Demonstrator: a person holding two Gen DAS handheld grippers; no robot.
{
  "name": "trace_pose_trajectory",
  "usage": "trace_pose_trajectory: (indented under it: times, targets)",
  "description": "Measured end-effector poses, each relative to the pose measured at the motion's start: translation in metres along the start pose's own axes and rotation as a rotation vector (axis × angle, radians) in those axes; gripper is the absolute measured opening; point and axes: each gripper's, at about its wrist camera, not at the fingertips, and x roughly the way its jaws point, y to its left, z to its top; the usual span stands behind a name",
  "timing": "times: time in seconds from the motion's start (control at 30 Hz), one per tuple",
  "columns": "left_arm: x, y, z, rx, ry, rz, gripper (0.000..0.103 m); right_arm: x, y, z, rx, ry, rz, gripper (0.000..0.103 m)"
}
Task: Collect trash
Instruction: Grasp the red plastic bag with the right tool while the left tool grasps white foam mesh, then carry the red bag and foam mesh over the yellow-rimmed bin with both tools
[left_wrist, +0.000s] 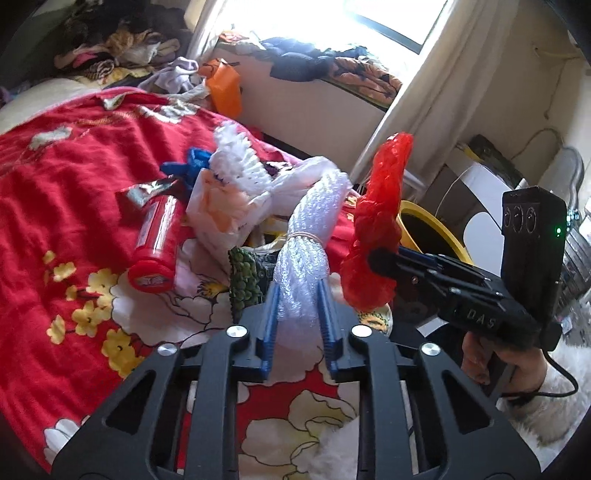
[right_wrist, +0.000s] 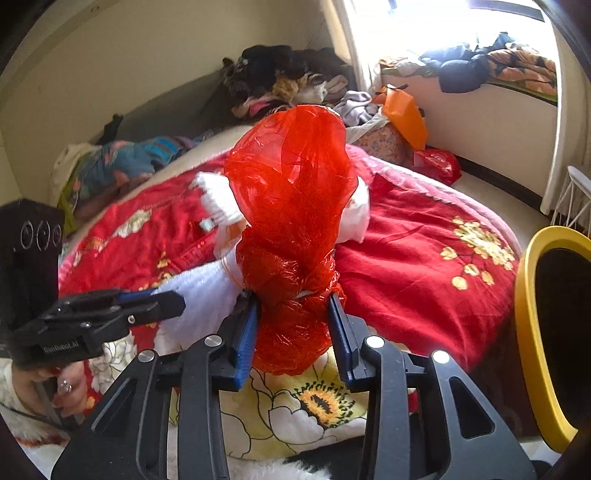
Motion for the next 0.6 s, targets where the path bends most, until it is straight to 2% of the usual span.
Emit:
trace_pose_trajectory:
  times: [0.3,0.6]
  targets:
    - [-0.014,-0.030,0.024,0.074,-0.076,0.008,0.011,-0.037,-0.018,0.016,0.074,-0.113,-0.032,0.034]
    - [0.001,-0.068,0.043,0.135,-0.084,-0.020,0.010,-0.069,-0.058,0.018,0.159,-0.219,-0.152,0.034]
